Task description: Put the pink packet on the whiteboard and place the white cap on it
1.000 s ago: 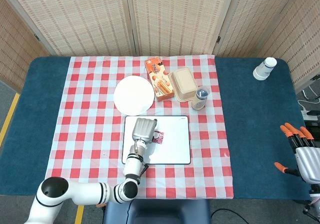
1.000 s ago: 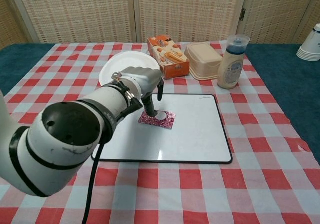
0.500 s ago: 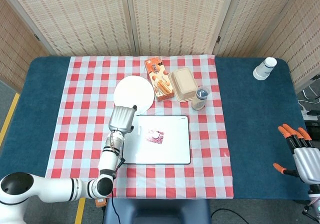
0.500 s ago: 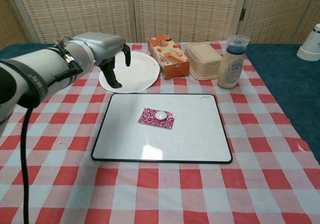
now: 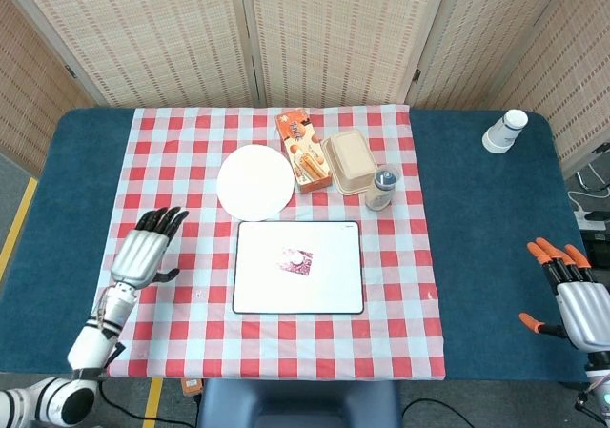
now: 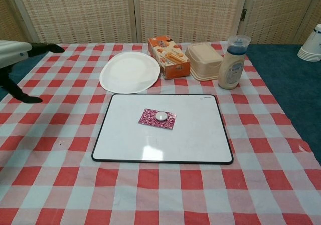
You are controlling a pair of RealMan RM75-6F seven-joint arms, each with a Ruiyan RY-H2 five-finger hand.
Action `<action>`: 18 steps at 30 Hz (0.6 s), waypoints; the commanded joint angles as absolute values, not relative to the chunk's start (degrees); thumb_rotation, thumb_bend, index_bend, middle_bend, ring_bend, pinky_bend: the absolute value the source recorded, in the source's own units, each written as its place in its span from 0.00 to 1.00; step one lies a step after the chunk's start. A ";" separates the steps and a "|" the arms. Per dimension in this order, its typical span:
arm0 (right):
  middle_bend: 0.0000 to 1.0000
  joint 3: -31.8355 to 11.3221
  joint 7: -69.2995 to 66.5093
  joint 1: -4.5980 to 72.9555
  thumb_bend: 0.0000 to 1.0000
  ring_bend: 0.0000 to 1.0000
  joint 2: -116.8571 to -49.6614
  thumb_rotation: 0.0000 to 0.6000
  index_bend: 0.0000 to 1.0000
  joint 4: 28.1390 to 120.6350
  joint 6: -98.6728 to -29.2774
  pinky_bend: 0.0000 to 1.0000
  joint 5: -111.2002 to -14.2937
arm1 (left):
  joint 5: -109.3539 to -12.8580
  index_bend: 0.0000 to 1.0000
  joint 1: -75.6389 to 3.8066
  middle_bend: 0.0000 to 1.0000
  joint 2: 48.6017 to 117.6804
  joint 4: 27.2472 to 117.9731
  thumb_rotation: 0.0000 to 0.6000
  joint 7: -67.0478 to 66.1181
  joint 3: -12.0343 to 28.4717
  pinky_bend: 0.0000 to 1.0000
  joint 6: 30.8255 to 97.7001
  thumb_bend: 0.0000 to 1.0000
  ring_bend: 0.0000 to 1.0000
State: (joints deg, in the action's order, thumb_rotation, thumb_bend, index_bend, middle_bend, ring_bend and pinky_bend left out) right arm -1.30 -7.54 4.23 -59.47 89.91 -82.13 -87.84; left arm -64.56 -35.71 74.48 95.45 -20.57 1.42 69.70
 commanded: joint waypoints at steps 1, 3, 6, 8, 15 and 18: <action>0.03 -1.36 -7.46 4.22 0.00 0.00 -59.54 1.00 0.07 89.89 -82.17 0.05 -87.73 | -68.90 0.00 -31.14 0.00 72.67 96.07 1.00 -16.49 -1.33 0.08 73.35 0.17 0.00; 0.03 -1.40 -7.36 4.29 0.00 0.00 -59.57 1.00 0.07 89.89 -81.98 0.05 -87.56 | -70.74 0.00 -29.35 0.00 72.37 96.59 1.00 -15.92 -2.22 0.08 75.09 0.17 0.00; 0.03 -1.39 -7.00 4.41 0.00 0.00 -59.69 1.00 0.07 89.97 -81.71 0.05 -87.44 | -71.93 0.00 -27.61 0.00 71.68 98.52 1.00 -15.51 -3.06 0.08 76.03 0.17 0.00; 0.03 -1.29 -6.70 4.42 0.00 0.00 -59.79 1.00 0.07 90.05 -81.74 0.05 -87.66 | -72.66 0.00 -26.72 0.00 70.40 100.64 1.00 -16.84 -4.23 0.08 75.79 0.17 0.00; 0.03 -1.13 -6.41 4.33 0.00 0.00 -59.87 1.00 0.07 90.24 -82.09 0.05 -88.08 | -77.15 0.00 -23.36 0.00 69.02 102.94 1.00 -16.04 -6.47 0.08 77.14 0.17 0.00; 0.03 -1.08 -6.35 4.23 0.00 0.00 -59.89 1.00 0.07 90.26 -82.36 0.05 -88.24 | -77.25 0.00 -22.47 0.00 69.12 102.53 1.00 -15.62 -6.47 0.08 76.77 0.17 0.00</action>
